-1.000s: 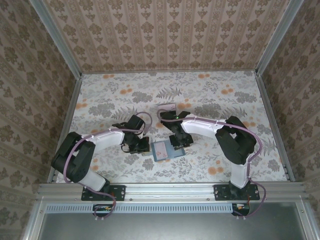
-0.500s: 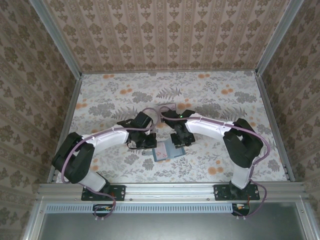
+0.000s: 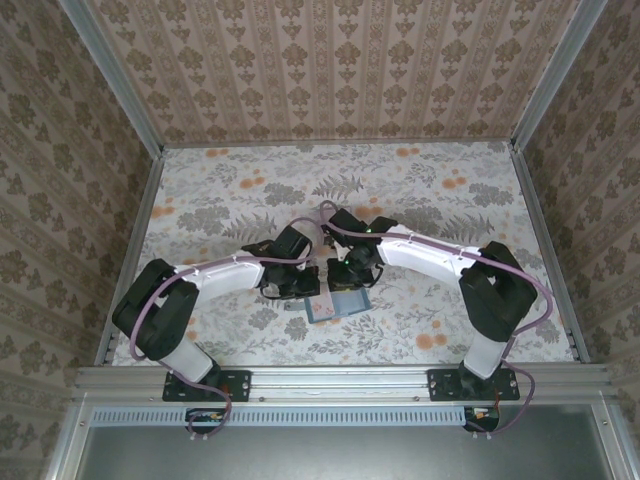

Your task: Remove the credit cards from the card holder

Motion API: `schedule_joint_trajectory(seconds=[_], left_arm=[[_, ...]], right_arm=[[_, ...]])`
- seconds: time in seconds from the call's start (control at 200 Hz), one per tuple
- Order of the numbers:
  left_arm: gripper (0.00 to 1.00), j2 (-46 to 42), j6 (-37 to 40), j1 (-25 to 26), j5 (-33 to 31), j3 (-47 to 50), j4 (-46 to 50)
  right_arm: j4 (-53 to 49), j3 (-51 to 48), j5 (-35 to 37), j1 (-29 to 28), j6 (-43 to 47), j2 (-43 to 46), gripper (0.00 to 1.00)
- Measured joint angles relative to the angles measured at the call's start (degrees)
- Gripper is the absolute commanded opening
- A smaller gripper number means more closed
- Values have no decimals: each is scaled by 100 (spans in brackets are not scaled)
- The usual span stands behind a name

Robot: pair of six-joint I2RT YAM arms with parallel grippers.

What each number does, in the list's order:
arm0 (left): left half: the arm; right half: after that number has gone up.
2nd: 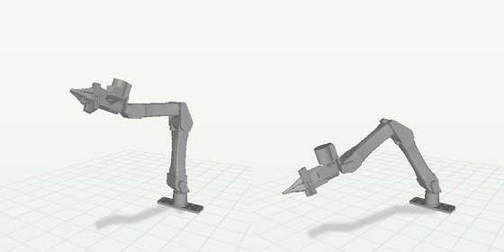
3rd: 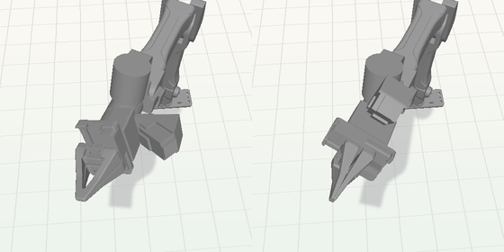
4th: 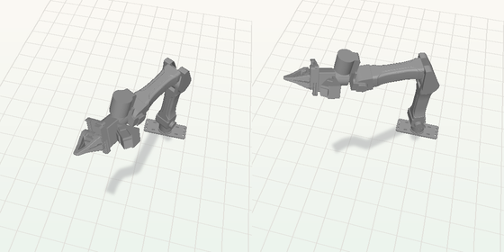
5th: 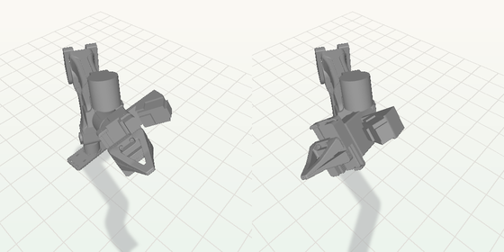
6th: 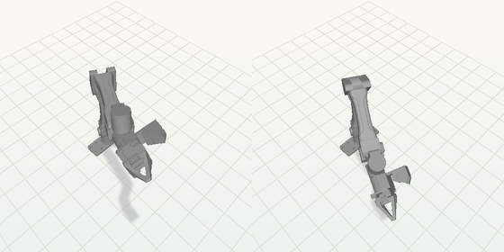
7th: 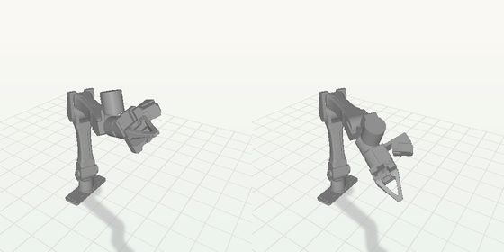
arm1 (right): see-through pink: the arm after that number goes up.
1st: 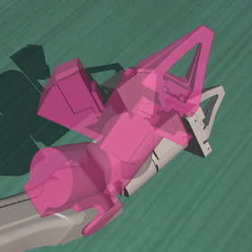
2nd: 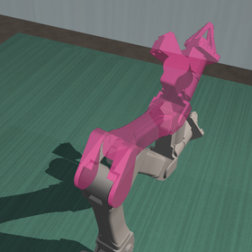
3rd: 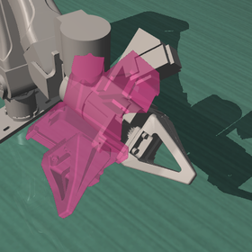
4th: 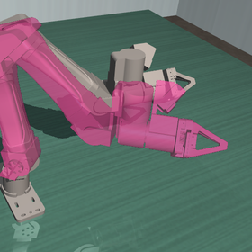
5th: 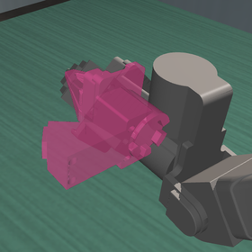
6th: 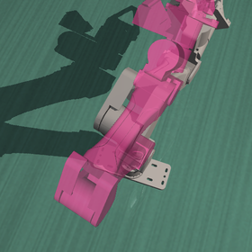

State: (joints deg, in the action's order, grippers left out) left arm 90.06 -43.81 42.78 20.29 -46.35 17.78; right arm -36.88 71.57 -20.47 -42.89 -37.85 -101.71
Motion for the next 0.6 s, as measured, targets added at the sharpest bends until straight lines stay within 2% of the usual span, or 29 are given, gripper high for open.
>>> schedule_joint_trajectory(seconds=[0.28, 0.6], left_arm=[[1, 0, -17, 0, -66, 160, -2], [1, 26, -17, 0, -74, 162, -4]], right_arm=[[894, -404, -568, 264, -345, -568, 16], [1311, -577, -802, 376, -442, -664, 21]])
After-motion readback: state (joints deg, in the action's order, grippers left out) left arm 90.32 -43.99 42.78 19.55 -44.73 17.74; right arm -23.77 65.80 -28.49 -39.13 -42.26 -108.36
